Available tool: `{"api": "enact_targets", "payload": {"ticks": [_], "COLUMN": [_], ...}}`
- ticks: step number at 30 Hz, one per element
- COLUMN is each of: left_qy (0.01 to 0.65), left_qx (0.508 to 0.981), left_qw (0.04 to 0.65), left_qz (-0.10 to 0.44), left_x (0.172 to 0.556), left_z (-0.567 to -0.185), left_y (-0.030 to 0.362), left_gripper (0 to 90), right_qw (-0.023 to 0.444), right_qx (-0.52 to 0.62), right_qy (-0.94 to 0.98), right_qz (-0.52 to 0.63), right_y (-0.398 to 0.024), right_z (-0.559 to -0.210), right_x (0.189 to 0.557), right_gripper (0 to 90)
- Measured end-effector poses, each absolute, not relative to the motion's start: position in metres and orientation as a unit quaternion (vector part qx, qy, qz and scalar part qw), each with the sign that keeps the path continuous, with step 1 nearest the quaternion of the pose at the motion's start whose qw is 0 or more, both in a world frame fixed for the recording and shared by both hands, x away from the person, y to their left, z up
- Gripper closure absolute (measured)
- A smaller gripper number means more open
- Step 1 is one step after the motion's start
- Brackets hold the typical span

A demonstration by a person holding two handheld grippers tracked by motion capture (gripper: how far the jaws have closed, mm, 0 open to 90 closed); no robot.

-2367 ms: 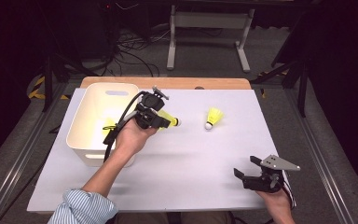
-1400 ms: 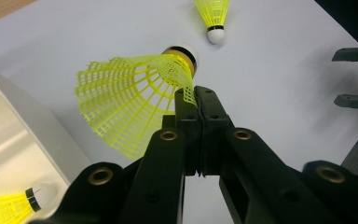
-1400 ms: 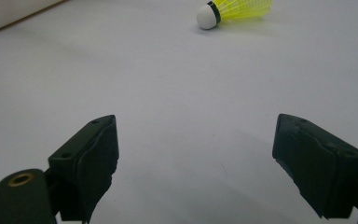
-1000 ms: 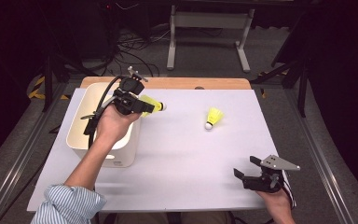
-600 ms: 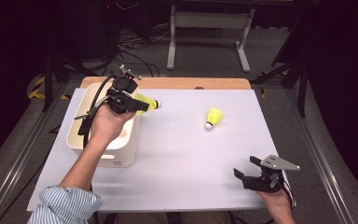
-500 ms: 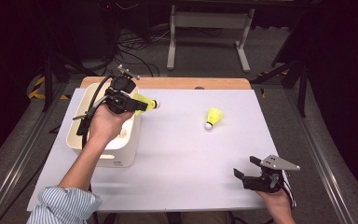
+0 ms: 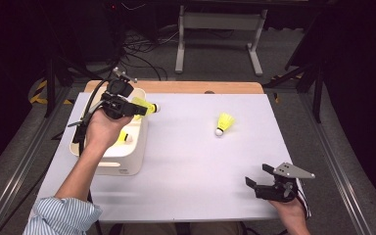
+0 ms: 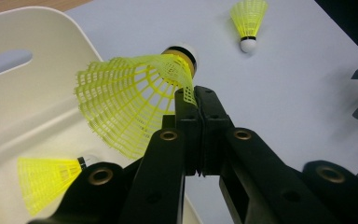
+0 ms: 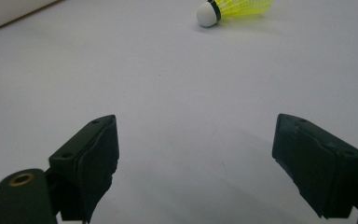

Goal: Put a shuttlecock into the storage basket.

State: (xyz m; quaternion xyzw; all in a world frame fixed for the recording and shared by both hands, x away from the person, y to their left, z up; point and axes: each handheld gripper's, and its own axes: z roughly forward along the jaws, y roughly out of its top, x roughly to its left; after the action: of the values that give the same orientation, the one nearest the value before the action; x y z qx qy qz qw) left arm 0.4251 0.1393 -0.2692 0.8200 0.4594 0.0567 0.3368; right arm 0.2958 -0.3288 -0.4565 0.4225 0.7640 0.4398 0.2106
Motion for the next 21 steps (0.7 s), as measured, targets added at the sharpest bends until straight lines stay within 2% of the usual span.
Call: {"api": "enact_targets", "payload": {"ticks": [21], "left_qy": [0.479], "left_qx": [0.809], "left_qw": [0.336], "left_qz": [0.064], "left_x": [0.422], "left_z": [-0.274], "left_y": [0.162], "left_gripper": [89.1], "right_qw": [0.211], "right_qx": [0.421], "right_qy": [0.766], "right_qz": [0.438], "right_y": [-0.329], "right_z": [-0.457], "right_x": [0.296], "right_gripper": [15.4]}}
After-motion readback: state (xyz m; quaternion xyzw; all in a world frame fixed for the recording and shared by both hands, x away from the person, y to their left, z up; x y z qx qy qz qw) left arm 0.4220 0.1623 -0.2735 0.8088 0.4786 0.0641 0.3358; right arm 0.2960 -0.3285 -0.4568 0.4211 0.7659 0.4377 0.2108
